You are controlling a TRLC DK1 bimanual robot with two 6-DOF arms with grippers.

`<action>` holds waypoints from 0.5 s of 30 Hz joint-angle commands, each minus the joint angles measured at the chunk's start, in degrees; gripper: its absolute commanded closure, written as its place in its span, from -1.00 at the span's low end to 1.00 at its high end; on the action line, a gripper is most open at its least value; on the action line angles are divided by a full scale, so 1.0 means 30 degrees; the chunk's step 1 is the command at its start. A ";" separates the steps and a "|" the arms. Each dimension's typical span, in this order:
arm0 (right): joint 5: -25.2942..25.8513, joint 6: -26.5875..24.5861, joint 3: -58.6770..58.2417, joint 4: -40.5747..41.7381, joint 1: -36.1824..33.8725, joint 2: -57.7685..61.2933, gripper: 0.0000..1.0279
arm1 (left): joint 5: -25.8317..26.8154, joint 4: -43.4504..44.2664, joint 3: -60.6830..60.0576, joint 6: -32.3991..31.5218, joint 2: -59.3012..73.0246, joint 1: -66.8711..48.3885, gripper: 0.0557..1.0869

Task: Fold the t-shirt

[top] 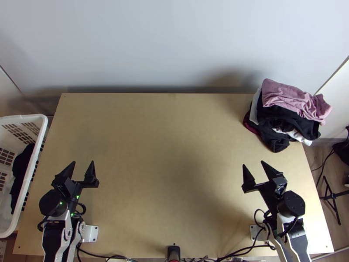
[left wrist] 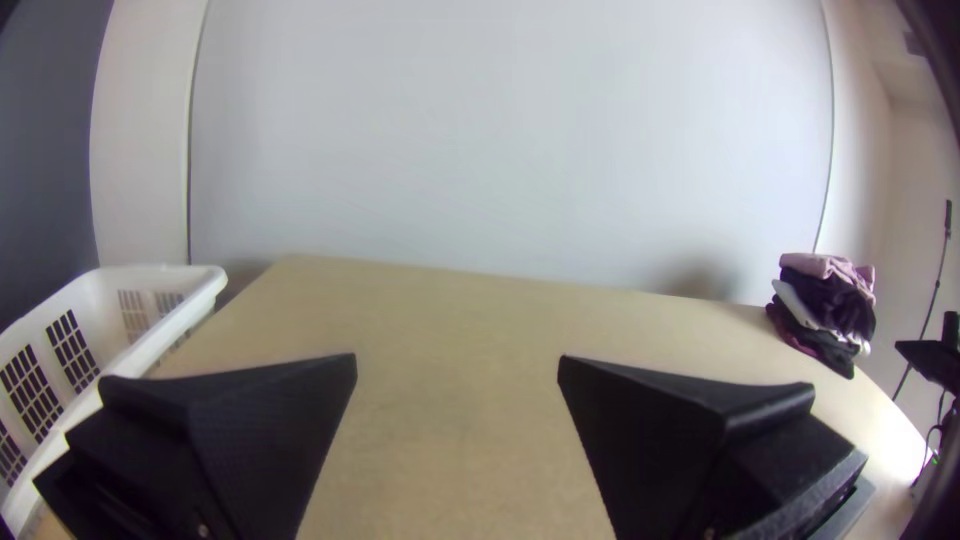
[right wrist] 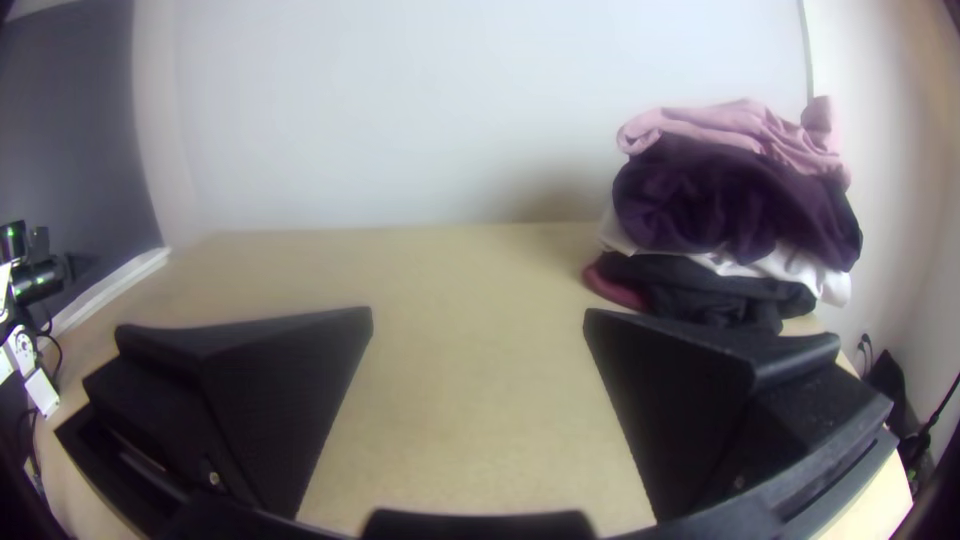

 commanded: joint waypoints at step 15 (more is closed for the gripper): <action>0.0052 -0.0159 -0.0009 -0.0034 0.0305 0.0062 -0.91 | -0.0051 -0.0033 0.0004 0.0482 0.0157 -0.0959 -0.90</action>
